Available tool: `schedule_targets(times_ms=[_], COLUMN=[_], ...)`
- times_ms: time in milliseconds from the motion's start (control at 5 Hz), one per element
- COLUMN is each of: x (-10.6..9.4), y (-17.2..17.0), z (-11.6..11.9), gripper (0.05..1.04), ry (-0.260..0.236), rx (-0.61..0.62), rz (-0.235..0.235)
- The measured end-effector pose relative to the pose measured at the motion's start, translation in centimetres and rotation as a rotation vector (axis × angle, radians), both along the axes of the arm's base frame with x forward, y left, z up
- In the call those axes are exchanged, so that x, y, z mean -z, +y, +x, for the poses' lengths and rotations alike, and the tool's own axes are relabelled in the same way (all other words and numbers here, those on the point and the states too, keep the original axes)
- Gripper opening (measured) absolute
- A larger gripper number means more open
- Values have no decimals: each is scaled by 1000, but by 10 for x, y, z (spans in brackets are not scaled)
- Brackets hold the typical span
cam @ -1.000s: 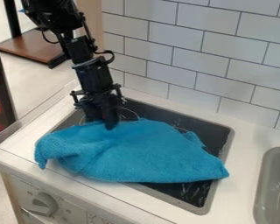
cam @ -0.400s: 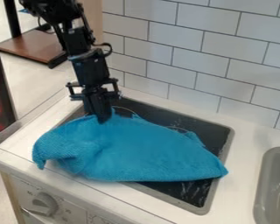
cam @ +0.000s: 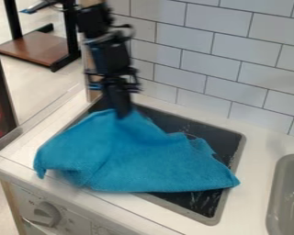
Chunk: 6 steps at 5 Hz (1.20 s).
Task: Fold the cloth from top left to bottom right
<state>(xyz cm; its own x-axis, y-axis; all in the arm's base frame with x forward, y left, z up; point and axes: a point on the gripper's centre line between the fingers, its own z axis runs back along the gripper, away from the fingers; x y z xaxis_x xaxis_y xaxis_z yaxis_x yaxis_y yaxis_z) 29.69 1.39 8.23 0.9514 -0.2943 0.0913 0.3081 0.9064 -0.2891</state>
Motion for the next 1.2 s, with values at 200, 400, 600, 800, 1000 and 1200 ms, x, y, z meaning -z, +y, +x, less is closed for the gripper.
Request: schedule_targets(times_ms=[200, 400, 600, 800, 1000, 1200], x=[-3, 8, 15, 24, 17, 18], y=[-32, -63, -74, -82, -92, -92], z=[-24, -44, -52, -69, -99, -127], gripper=[50, 50, 50, 50, 50, 50], ry=[-11, 21, 26, 54, 40, 43], rx=[156, 270, 336, 421, 524, 582], rz=[7, 10, 13, 7, 3, 17])
